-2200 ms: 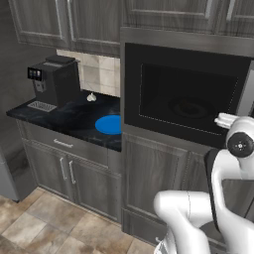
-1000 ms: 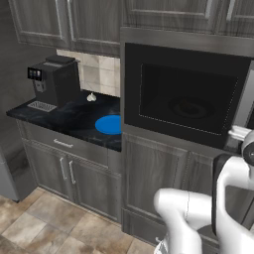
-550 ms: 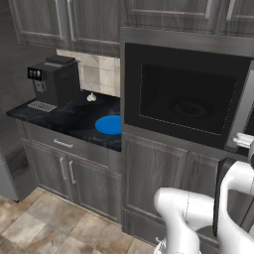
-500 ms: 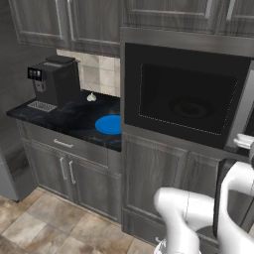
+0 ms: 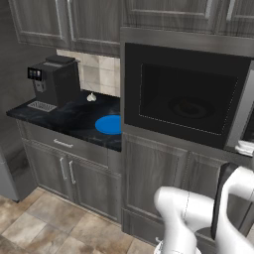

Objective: Pick the mushroom from the counter and place it in the microwave. Then turn on the microwave.

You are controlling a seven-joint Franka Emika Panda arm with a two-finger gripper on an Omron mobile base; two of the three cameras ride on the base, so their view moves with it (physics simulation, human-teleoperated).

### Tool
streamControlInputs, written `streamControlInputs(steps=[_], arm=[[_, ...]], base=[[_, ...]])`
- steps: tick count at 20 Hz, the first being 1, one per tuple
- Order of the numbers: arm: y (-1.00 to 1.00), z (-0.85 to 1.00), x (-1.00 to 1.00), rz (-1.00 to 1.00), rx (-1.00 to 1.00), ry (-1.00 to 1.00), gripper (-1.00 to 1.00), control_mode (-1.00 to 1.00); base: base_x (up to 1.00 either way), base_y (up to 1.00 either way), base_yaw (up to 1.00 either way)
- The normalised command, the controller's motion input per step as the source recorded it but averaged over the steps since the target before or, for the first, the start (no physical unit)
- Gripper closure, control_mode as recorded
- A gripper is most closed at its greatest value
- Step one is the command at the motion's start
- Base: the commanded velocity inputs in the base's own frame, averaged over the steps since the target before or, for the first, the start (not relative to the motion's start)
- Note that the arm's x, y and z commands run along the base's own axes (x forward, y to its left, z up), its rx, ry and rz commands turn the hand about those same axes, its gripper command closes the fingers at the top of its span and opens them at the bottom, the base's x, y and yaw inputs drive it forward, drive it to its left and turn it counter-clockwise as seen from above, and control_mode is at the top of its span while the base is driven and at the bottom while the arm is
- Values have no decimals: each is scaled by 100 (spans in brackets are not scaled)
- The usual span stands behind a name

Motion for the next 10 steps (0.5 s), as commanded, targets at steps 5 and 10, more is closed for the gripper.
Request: streamControlInputs(steps=[5,10], arm=[[-3,-12,-3,3,0,0,-100,-100],[0,-7,0,2,0,0,-100,-100]], base=[[0,0,0],[0,0,0]])
